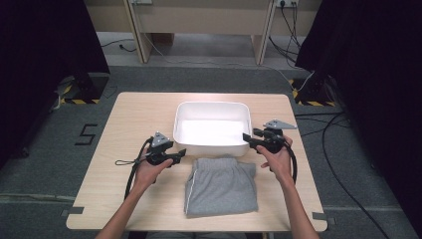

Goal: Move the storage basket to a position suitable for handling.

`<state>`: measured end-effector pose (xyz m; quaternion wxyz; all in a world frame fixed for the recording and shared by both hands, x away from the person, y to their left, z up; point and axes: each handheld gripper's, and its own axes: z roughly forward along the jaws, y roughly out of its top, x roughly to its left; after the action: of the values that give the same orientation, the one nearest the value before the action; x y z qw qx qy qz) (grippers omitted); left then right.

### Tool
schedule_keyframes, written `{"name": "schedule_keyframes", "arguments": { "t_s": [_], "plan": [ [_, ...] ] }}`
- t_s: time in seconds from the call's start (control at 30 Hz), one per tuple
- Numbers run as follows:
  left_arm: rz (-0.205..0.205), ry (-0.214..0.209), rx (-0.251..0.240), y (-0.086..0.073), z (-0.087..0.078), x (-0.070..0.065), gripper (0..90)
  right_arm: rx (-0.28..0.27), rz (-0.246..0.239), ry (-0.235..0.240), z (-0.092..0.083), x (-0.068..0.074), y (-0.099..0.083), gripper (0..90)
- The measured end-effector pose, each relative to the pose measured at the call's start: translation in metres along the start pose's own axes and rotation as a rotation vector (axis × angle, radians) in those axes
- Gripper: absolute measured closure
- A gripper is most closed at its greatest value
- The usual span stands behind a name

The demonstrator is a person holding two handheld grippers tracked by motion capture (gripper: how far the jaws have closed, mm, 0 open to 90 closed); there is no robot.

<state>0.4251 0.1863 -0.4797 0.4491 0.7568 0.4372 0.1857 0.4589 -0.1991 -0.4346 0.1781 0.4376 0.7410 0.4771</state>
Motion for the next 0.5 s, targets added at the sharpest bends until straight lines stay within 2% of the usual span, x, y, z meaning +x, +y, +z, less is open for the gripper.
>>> {"name": "schedule_keyframes", "arguments": {
  "t_s": [0.13,0.37,0.5],
  "plan": [
    [0.003,-0.007,0.010,-0.004,-0.011,-0.002,29.1,0.010,-0.017,-0.019,-0.007,0.003,0.002,40.0],
    [-0.014,-0.012,-0.020,-0.012,-0.040,-0.003,24.9,0.005,-0.021,0.002,-0.021,0.009,-0.004,32.1],
    [-0.009,-0.014,-0.014,-0.017,-0.048,-0.006,21.3,0.010,-0.026,0.016,-0.027,0.013,-0.009,29.8]
  ]
}}
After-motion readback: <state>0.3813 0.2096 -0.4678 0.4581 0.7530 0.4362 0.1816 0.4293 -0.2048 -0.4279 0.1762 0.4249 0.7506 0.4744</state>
